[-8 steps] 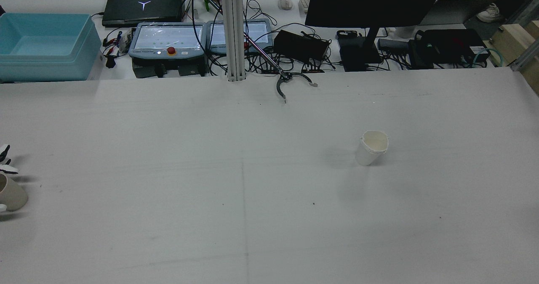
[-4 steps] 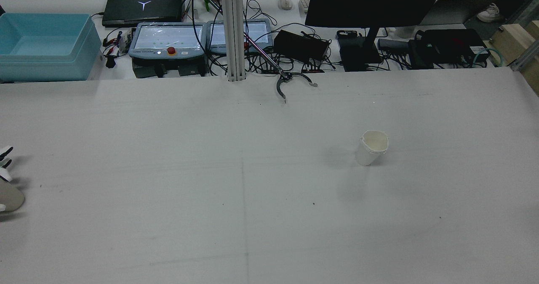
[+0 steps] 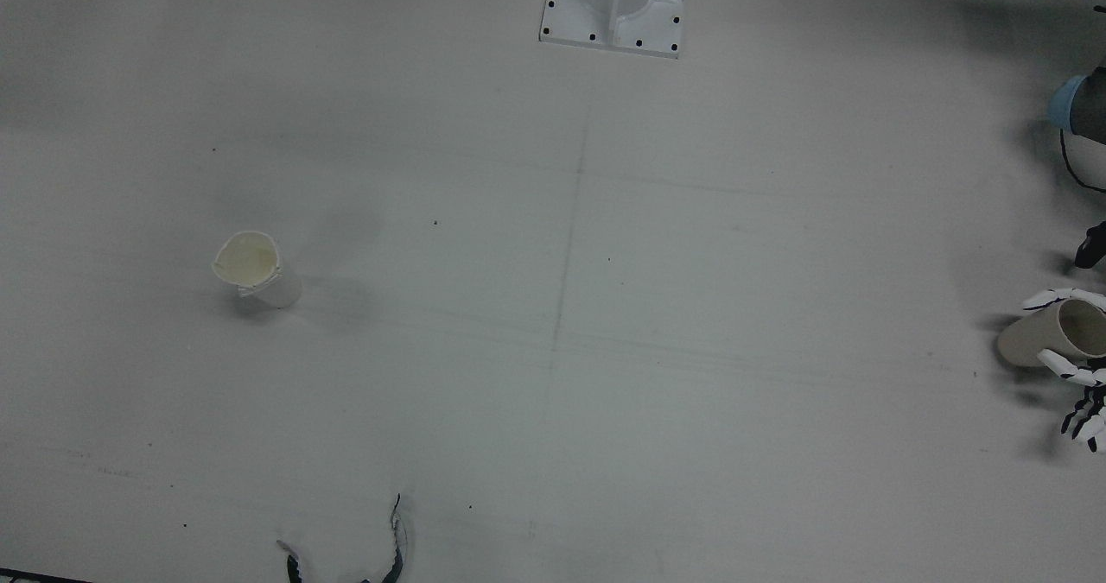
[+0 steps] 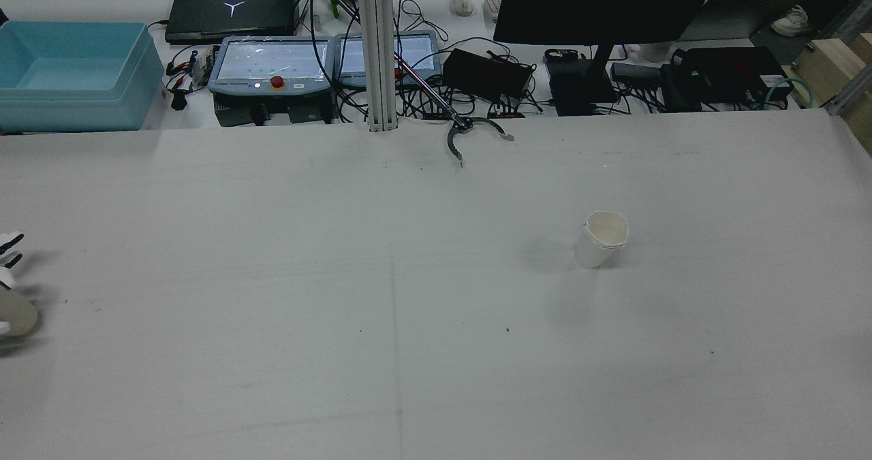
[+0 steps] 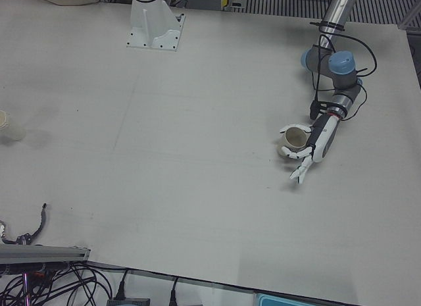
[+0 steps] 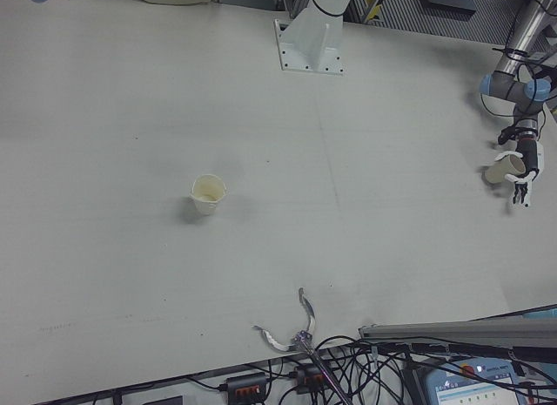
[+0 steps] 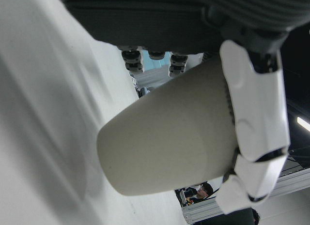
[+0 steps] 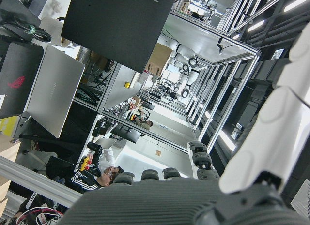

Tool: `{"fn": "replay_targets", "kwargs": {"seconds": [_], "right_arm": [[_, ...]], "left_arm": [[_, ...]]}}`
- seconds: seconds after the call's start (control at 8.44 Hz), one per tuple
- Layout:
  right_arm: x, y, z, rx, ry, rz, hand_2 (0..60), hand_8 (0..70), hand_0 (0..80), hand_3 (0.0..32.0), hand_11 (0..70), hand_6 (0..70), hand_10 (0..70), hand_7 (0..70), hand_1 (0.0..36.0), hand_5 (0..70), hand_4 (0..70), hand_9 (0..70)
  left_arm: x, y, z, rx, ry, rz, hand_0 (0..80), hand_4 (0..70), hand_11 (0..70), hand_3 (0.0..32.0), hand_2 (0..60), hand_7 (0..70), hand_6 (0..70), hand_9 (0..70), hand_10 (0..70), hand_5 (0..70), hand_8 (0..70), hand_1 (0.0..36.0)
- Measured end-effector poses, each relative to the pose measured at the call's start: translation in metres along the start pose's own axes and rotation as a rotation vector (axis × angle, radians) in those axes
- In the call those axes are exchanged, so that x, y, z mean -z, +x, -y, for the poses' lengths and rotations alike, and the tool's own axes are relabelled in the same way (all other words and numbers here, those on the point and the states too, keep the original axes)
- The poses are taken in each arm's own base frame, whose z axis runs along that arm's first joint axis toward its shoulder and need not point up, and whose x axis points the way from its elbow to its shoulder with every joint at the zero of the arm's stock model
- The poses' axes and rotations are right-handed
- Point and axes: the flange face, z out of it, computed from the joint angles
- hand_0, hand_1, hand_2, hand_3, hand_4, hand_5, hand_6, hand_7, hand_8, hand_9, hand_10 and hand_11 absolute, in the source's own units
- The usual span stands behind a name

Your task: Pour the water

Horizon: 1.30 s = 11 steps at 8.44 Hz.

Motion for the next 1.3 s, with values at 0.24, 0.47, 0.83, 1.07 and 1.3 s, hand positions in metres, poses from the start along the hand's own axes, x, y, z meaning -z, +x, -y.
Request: {"fn": "replay_targets", "kwargs": {"seconds": [0.24, 0.47, 0.83, 1.07, 1.3], "right_arm": [[-0.001, -0.001, -0.001, -0.001, -0.002, 0.002, 3.8, 0.0, 45.8, 1.8, 0.0, 0.6, 0.0, 2.4, 8.8, 3.7, 6.8, 0.0], [-0.003, 0.006, 0.0, 0.0, 0.0, -0.012, 3.4, 0.2, 46.4, 0.0, 0.4, 0.8, 0.0, 2.4, 9.5, 4.2, 6.5, 0.0], [-0.042, 0.045, 0.008, -0.007, -0.023, -0.043, 6.2, 1.1, 46.9, 0.0, 7.2, 2.0, 4.0, 2.9, 11.1, 3.9, 5.9, 0.0], [-0.056, 0.101, 0.0, -0.006, -0.082, -0.108, 5.5, 1.6, 46.1, 1.2, 4.1, 0.0, 1.9, 0.0, 10.1, 0.7, 0.7, 0.0], [-0.061, 0.134, -0.036, 0.024, -0.177, -0.11, 5.8, 1.5, 45.3, 0.0, 5.0, 0.0, 2.6, 0.0, 9.2, 0.2, 1.5, 0.4]], "left_arm": [[-0.005, 0.011, -0.013, 0.02, 0.002, -0.012, 46.9, 44.9, 10.8, 0.0, 60.0, 12.5, 3.2, 1.1, 5.7, 46.3, 0.2, 36.0], [-0.006, 0.022, -0.025, 0.024, 0.0, -0.023, 46.6, 44.8, 10.7, 0.0, 60.0, 12.7, 3.4, 1.1, 5.7, 46.4, 0.2, 36.0], [-0.017, 0.05, -0.074, 0.031, -0.017, -0.04, 47.0, 45.1, 10.8, 0.0, 60.0, 13.0, 3.6, 1.2, 5.8, 45.9, 0.2, 36.0], [-0.027, 0.062, -0.096, 0.037, -0.017, -0.049, 46.8, 44.8, 10.8, 0.0, 60.0, 13.1, 3.7, 1.2, 5.8, 45.6, 0.1, 36.0], [-0.032, 0.071, -0.109, 0.04, -0.011, -0.055, 46.9, 44.8, 10.8, 0.0, 60.0, 13.3, 3.9, 1.2, 5.8, 45.3, 0.3, 36.0]]}}
